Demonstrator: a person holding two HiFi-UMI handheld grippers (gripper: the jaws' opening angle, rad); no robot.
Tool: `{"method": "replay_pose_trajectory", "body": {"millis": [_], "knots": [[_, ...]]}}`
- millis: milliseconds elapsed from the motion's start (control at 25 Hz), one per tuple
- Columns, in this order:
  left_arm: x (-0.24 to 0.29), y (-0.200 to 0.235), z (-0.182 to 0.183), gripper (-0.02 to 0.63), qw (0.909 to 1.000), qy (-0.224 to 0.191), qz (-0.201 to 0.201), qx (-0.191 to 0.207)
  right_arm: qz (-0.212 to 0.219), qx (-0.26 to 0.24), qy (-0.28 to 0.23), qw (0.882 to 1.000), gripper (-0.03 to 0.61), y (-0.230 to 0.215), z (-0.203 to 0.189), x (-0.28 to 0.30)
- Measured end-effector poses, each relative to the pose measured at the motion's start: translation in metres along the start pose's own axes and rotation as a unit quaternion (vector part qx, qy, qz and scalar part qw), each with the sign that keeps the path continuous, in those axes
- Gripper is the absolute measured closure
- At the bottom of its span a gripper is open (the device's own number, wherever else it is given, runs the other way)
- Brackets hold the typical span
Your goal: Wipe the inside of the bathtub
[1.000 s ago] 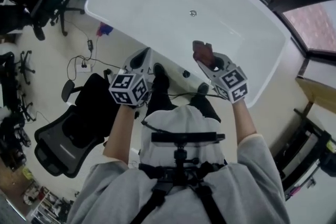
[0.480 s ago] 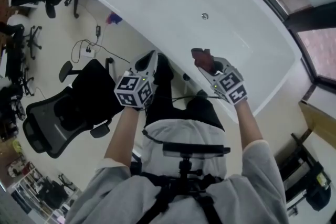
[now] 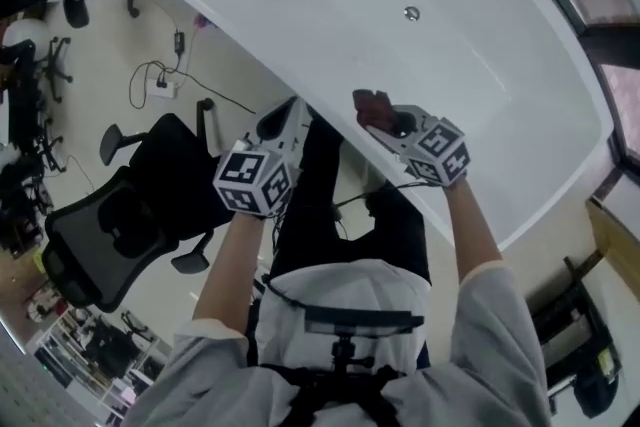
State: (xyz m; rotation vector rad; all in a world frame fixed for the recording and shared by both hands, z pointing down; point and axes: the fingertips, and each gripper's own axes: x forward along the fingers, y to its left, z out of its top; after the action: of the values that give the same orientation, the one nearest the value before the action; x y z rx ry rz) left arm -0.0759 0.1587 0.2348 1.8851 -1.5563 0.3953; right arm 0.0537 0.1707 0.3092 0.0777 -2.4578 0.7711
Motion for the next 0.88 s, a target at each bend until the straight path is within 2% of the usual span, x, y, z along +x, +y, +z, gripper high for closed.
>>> {"method": "replay_pose_trajectory", "body": {"millis": [120, 360, 600, 880], "knots": [[0.021, 0.015, -0.014, 0.607, 0.9998, 0.013, 0.003, 0.011, 0.047, 0.04, -0.003, 0.998, 0.457, -0.017, -0.008, 0.027], [0.059, 0.044, -0.044, 0.607, 0.9987, 0.051, 0.0, 0.005, 0.094, 0.089, 0.038, 0.991, 0.457, -0.046, -0.023, 0.075], [0.102, 0.068, -0.067, 0.606, 0.9939, 0.109, -0.01, 0.012, 0.124, 0.13, 0.082, 0.98, 0.462, -0.073, -0.043, 0.123], [0.137, 0.089, -0.063, 0.607, 0.9891, 0.139, -0.027, 0.04, 0.141, 0.152, 0.125, 0.97, 0.462, -0.082, -0.063, 0.169]]}}
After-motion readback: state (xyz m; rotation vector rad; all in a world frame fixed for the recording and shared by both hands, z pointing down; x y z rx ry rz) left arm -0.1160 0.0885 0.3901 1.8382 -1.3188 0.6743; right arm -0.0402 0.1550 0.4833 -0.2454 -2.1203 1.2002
